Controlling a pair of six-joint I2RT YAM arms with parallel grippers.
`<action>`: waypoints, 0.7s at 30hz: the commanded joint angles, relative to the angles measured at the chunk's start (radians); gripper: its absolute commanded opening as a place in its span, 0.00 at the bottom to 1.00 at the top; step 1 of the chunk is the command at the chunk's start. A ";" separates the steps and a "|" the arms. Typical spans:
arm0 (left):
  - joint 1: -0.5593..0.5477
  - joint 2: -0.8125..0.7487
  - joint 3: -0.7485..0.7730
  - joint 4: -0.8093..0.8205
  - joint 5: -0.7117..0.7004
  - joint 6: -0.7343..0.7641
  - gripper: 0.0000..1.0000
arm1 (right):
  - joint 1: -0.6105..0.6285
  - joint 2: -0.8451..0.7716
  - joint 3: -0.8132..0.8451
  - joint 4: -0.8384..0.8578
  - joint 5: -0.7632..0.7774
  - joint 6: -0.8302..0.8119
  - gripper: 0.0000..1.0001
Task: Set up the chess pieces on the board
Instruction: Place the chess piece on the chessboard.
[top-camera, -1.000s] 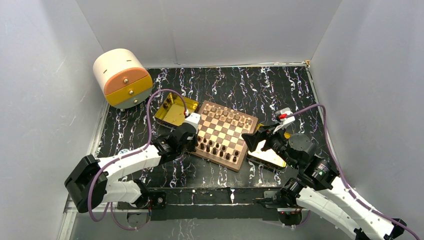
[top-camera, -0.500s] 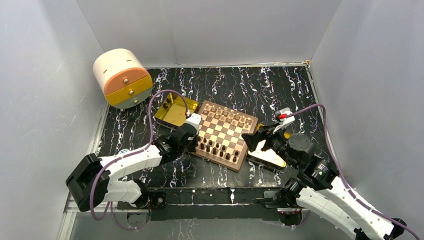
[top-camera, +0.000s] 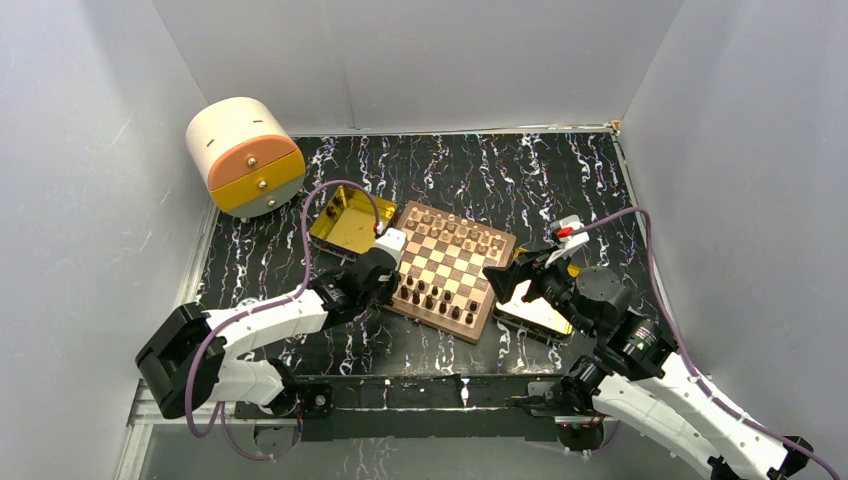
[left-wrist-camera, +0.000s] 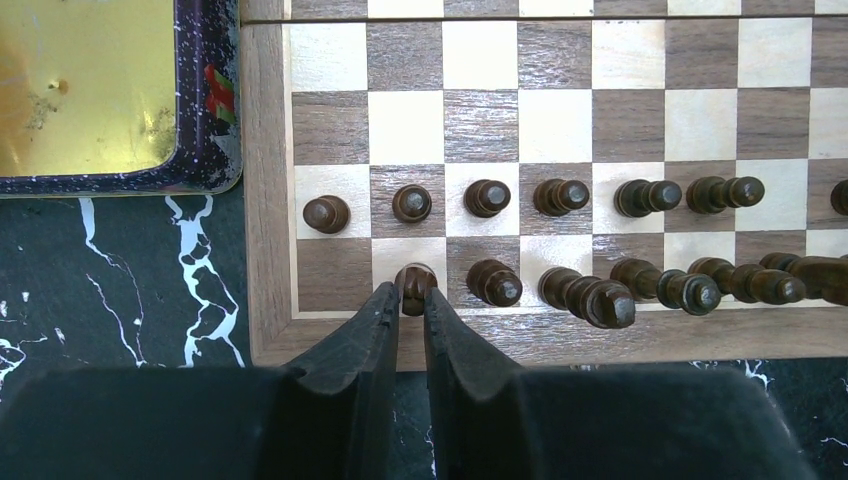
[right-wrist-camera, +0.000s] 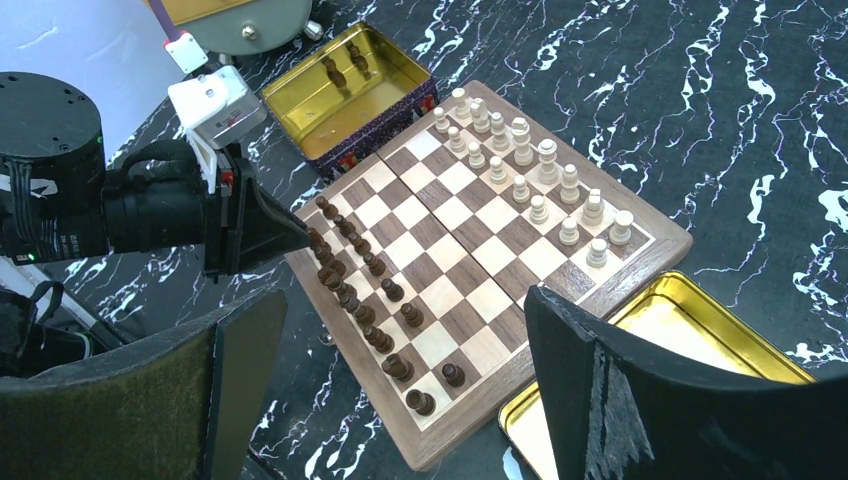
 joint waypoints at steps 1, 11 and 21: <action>-0.008 -0.008 0.005 -0.001 -0.013 0.001 0.17 | 0.005 0.015 0.037 0.060 0.010 -0.007 0.99; -0.009 -0.035 0.088 -0.098 -0.015 -0.037 0.29 | 0.004 0.006 0.020 0.070 0.002 0.013 0.99; -0.008 -0.005 0.307 -0.280 -0.168 -0.117 0.44 | 0.004 -0.013 -0.005 0.067 0.002 0.030 0.99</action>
